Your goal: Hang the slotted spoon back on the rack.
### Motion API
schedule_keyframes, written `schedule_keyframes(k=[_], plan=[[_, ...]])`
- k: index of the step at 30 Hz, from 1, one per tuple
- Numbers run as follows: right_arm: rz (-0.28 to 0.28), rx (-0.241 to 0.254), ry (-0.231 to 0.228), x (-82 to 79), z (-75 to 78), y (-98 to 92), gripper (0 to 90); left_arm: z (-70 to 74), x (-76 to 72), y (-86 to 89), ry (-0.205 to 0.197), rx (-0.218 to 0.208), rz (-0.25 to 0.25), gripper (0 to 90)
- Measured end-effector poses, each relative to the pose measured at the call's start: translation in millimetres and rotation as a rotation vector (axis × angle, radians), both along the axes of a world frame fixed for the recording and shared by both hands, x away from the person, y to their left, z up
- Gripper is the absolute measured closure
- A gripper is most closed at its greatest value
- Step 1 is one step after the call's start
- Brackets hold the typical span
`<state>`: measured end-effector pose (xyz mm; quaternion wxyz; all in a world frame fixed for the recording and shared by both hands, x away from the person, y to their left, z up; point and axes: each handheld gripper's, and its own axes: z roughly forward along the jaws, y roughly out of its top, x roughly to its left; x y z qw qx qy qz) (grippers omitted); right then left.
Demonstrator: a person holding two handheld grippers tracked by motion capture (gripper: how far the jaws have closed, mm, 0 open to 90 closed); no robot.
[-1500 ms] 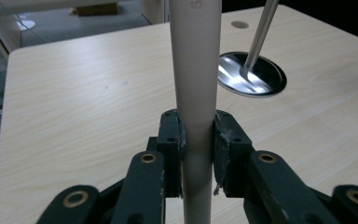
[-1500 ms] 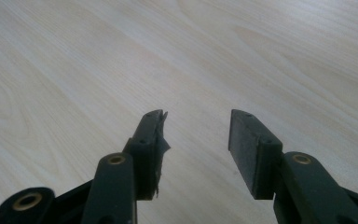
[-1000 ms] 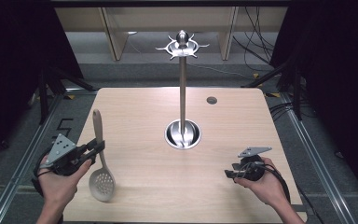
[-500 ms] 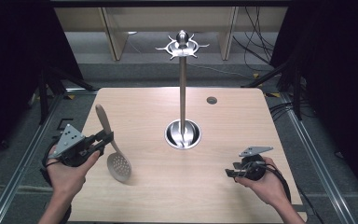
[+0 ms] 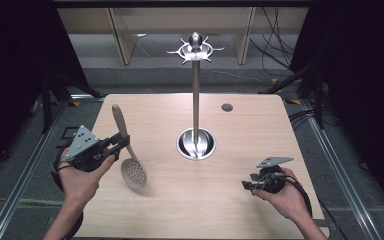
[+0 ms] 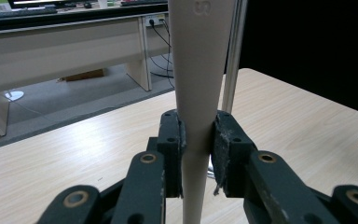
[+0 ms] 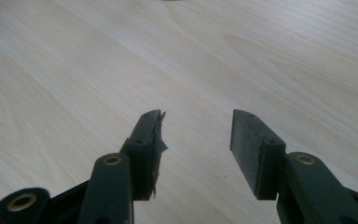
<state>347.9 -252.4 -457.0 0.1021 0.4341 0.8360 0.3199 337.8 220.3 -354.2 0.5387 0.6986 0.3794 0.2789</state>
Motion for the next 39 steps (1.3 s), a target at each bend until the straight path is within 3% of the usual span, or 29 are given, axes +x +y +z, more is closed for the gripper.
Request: schedule_keyframes(k=[1,5,9,11,34,35,37,38,39], plan=[[-0.016,0.028,-0.008,-0.1,-1.2,1.1,53.7,0.6,0.4,-0.8,0.002,0.009,-0.003,73.8],[-0.017,0.021,0.004,-0.5,0.1,0.6,53.4,2.2,2.7,-3.9,0.004,0.013,-0.015,73.7],[-0.011,0.011,-0.016,0.3,-1.0,0.0,53.4,4.7,5.3,-5.7,-0.002,0.012,-0.027,73.7],[-0.013,0.005,0.016,-0.8,2.2,-0.3,53.4,6.5,6.1,-6.3,0.001,0.017,-0.028,73.7],[-0.024,0.015,-0.002,-0.2,1.7,-0.5,53.1,18.4,19.0,-19.2,-0.020,0.048,-0.070,73.7],[-0.024,0.016,-0.002,-0.2,1.8,-0.5,53.1,19.2,21.8,-19.6,-0.041,0.061,-0.085,73.7],[-0.018,0.016,-0.013,0.5,1.5,-0.9,53.1,19.7,23.1,-21.7,-0.041,0.065,-0.085,73.7],[-0.025,0.039,-0.030,0.8,-0.7,0.0,53.1,19.9,23.7,-22.9,-0.040,0.065,-0.085,73.7],[-0.021,0.015,-0.005,0.1,1.9,-1.0,53.0,20.1,24.3,-24.1,-0.040,0.066,-0.085,73.7]])
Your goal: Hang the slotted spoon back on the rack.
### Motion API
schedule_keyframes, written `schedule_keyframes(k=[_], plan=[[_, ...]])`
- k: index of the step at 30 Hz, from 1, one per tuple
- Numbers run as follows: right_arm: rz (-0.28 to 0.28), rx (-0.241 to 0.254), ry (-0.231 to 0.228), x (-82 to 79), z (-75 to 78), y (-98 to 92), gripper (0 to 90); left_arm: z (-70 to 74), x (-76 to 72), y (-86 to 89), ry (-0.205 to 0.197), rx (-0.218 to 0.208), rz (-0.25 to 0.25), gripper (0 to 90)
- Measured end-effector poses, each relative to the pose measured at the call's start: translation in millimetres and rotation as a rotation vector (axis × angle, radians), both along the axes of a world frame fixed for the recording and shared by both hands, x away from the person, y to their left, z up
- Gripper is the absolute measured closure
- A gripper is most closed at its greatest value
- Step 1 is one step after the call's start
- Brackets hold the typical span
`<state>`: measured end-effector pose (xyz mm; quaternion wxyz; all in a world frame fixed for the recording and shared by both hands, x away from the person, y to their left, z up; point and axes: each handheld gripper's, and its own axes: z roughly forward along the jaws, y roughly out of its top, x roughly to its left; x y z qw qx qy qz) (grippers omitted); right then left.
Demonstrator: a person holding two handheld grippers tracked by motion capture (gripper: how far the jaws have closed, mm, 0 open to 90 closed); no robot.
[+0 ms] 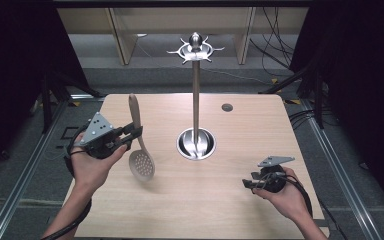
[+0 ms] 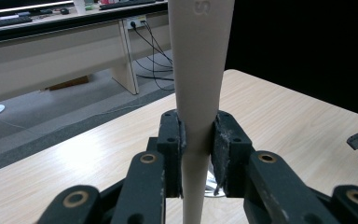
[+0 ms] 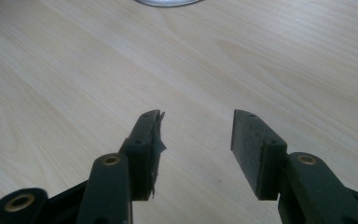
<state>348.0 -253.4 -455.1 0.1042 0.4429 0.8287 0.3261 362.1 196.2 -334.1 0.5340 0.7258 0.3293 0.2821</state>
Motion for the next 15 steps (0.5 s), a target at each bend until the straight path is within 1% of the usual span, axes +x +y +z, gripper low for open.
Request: schedule_keyframes(k=[4,5,9,11,13,14,15], plan=[[-0.001,0.002,-0.002,0.0,-0.3,0.0,53.0,1.7,1.9,-4.8,0.001,-0.001,-0.001,73.7],[-0.001,0.002,-0.002,0.0,-0.2,0.0,53.0,2.7,2.5,-4.9,0.000,0.014,-0.006,73.7],[0.000,0.002,-0.003,0.0,-0.3,0.0,53.0,5.5,4.3,-9.6,0.000,0.013,-0.004,73.7],[0.003,0.002,-0.006,0.2,-0.4,-0.1,53.0,6.7,5.6,-13.1,0.000,0.002,0.001,73.7],[-0.002,0.003,0.001,-0.4,0.1,0.4,53.0,8.1,6.3,-16.0,-0.001,0.005,0.001,73.7],[-0.002,0.002,-0.001,-0.5,0.2,0.4,53.0,8.5,6.4,-17.4,0.001,0.004,0.000,73.7],[0.008,-0.005,-0.014,0.0,-0.5,-0.4,53.0,9.0,6.7,-18.4,0.000,0.005,-0.002,73.7]])
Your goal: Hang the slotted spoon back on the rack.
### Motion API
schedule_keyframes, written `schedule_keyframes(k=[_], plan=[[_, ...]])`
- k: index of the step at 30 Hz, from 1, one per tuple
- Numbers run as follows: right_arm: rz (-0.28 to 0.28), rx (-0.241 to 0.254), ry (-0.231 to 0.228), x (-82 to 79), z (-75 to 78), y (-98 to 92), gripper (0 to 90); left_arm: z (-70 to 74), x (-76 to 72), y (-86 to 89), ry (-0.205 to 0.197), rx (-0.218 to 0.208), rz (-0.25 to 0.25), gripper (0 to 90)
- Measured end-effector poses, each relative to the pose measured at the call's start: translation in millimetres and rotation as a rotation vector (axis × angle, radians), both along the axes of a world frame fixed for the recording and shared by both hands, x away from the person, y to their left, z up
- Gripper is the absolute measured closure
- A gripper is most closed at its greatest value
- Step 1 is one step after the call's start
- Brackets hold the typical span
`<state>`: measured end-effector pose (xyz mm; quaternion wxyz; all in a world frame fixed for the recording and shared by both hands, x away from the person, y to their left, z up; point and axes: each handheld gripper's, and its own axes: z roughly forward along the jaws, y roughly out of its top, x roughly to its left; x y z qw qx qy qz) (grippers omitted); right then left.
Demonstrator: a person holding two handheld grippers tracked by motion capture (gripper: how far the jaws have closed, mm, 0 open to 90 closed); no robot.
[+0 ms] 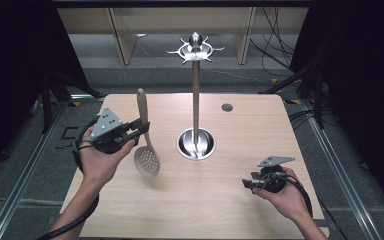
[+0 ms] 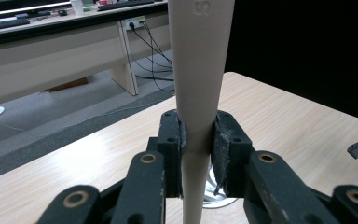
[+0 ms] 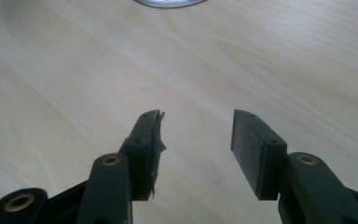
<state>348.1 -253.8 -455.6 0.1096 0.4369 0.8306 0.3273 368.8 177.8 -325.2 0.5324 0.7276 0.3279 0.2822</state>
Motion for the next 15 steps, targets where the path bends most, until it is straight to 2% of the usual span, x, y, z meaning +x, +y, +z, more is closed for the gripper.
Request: schedule_keyframes(k=[2,3,4,7,8,9,15], plan=[[-0.001,0.001,0.000,-0.2,0.2,0.0,53.0,0.6,0.8,-1.6,0.000,-0.003,-0.003,73.7],[-0.001,0.001,-0.001,-0.1,0.1,0.0,53.0,0.5,-0.1,-3.0,0.018,-0.013,0.008,73.7],[-0.001,0.001,0.001,-0.3,0.2,0.1,53.0,1.0,2.0,-3.1,-0.002,-0.006,-0.003,73.7],[0.001,-0.002,-0.002,-0.2,-0.1,0.2,53.0,1.7,3.6,-5.3,-0.001,-0.001,-0.002,73.7],[-0.010,0.006,0.014,-0.9,0.9,1.0,53.0,1.5,2.2,-6.6,0.020,-0.012,0.011,73.7],[-0.003,0.002,0.004,-0.6,0.4,0.6,53.0,2.3,4.2,-6.7,0.000,0.000,0.001,73.7],[-0.009,0.006,0.014,-1.0,0.8,1.0,53.0,5.4,5.5,-12.7,-0.002,-0.008,0.003,73.7]])
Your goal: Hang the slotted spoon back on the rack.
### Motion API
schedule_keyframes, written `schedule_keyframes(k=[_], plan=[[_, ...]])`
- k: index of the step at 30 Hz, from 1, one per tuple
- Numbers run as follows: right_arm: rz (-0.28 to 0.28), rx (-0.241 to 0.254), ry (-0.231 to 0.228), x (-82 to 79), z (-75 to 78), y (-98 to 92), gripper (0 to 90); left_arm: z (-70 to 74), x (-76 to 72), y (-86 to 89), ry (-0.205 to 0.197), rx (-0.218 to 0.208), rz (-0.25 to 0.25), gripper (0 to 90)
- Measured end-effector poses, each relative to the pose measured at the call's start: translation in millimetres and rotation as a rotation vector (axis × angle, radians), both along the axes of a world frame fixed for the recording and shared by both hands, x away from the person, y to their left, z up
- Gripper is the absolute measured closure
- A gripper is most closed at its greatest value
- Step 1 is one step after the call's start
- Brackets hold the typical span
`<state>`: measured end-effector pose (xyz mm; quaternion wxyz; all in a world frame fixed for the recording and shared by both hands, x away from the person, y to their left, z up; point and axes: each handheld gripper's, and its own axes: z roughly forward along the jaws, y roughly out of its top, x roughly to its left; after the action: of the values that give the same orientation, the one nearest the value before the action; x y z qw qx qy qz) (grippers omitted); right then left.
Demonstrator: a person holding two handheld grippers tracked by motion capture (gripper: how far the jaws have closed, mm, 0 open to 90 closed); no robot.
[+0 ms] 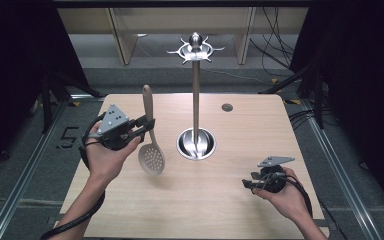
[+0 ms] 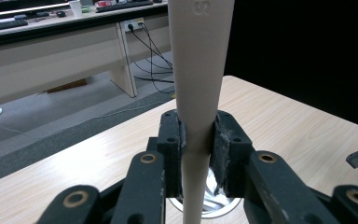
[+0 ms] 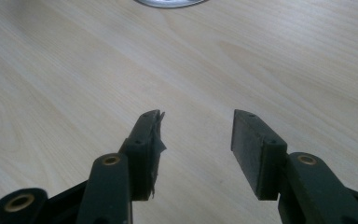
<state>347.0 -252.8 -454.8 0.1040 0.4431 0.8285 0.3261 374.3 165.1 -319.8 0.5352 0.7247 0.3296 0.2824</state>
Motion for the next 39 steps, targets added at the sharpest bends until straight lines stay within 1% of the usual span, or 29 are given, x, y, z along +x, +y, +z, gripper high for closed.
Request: schedule_keyframes(k=[3,4,5,6,7,8,9,10,11,12,13,15,16,18,19,20,21,22,27,28,29,30,33,34,35,36,37,38,39], plan=[[-0.004,0.003,0.007,-0.3,0.3,0.2,53.0,2.7,1.0,-4.0,-0.005,-0.007,-0.006,73.7],[0.006,-0.004,-0.007,0.4,-0.7,-0.5,53.0,3.1,0.8,-5.0,-0.001,-0.010,-0.005,73.7],[0.002,-0.001,-0.001,0.1,-0.4,-0.3,52.9,4.1,1.5,-6.1,-0.007,-0.007,-0.008,73.7],[-0.004,0.003,0.008,-0.3,0.2,0.2,52.9,4.2,0.1,-7.4,0.012,-0.016,0.001,73.7],[-0.003,0.004,0.008,-0.3,0.1,0.2,52.9,5.0,2.2,-8.1,-0.008,-0.013,-0.009,73.7],[-0.003,0.003,0.007,-0.3,0.2,0.3,52.9,5.3,0.9,-9.4,0.012,-0.019,0.001,73.7],[-0.001,0.003,0.004,-0.1,0.1,0.2,52.9,5.6,1.3,-10.1,0.010,-0.020,0.001,73.7],[-0.001,0.005,0.004,-0.2,0.2,0.4,52.9,6.2,3.2,-10.1,-0.011,-0.013,-0.010,73.7],[-0.001,0.005,0.004,-0.2,0.2,0.5,52.9,6.3,1.8,-10.8,0.005,-0.020,0.000,73.7],[-0.001,0.005,0.004,-0.2,0.2,0.4,52.9,6.6,2.1,-11.2,0.003,-0.021,0.000,73.7],[-0.001,0.005,0.004,-0.2,0.2,0.5,52.9,7.2,3.8,-11.3,-0.015,-0.016,-0.008,73.7],[-0.001,0.005,0.004,-0.2,0.1,0.5,52.9,7.6,4.1,-11.9,-0.011,-0.016,-0.006,73.7],[-0.001,0.006,0.003,-0.2,0.0,0.7,52.9,7.4,2.9,-12.5,0.006,-0.024,0.003,73.7],[-0.001,0.006,0.004,-0.2,0.1,0.7,52.9,7.8,3.5,-13.2,0.006,-0.024,0.003,73.7],[-0.001,0.006,0.003,-0.3,0.2,0.6,52.9,8.1,3.7,-13.5,0.005,-0.023,0.002,73.7],[-0.001,0.009,0.002,-0.3,0.3,0.6,52.9,8.6,5.4,-13.4,-0.014,-0.015,-0.008,73.7],[0.011,0.000,-0.017,0.7,-0.6,-0.3,52.9,8.8,5.3,-13.9,-0.011,-0.015,-0.007,73.7],[0.012,-0.004,-0.022,1.0,-0.9,-0.7,52.9,8.5,4.1,-14.6,0.006,-0.023,0.001,73.7],[0.010,-0.005,-0.023,1.0,-1.1,-0.8,52.5,9.1,5.1,-16.4,0.003,-0.026,0.003,73.7],[-0.012,0.011,0.004,-1.1,-0.6,1.3,52.4,9.6,6.8,-16.1,-0.016,-0.017,-0.007,73.7],[0.006,-0.002,-0.020,0.7,-0.5,-0.2,52.2,9.7,7.0,-16.8,-0.015,-0.020,-0.006,73.7],[0.016,-0.009,-0.037,1.3,-1.5,-0.8,52.1,9.5,5.8,-17.6,0.001,-0.027,0.001,73.7],[0.011,-0.001,-0.029,0.9,-1.6,-0.4,52.0,10.0,6.4,-18.4,0.002,-0.028,0.005,73.7],[0.011,-0.001,-0.029,0.9,-1.6,-0.4,52.0,10.6,8.0,-18.4,-0.017,-0.023,-0.001,73.7],[0.011,-0.002,-0.029,0.8,-1.6,-0.5,52.0,10.8,8.2,-18.6,-0.017,-0.024,0.000,73.7],[0.011,-0.002,-0.029,0.8,-1.7,-0.5,52.0,10.9,6.9,-19.3,0.000,-0.031,0.009,73.7],[0.011,-0.003,-0.026,0.7,-1.5,-0.6,52.0,11.3,6.9,-19.8,0.002,-0.033,0.013,73.7],[0.010,-0.001,-0.030,0.7,-1.7,-0.5,52.0,12.0,8.8,-20.0,-0.019,-0.031,0.004,73.7],[0.010,-0.001,-0.030,0.7,-1.6,-0.5,52.0,12.5,8.7,-20.4,-0.015,-0.033,0.006,73.7]])
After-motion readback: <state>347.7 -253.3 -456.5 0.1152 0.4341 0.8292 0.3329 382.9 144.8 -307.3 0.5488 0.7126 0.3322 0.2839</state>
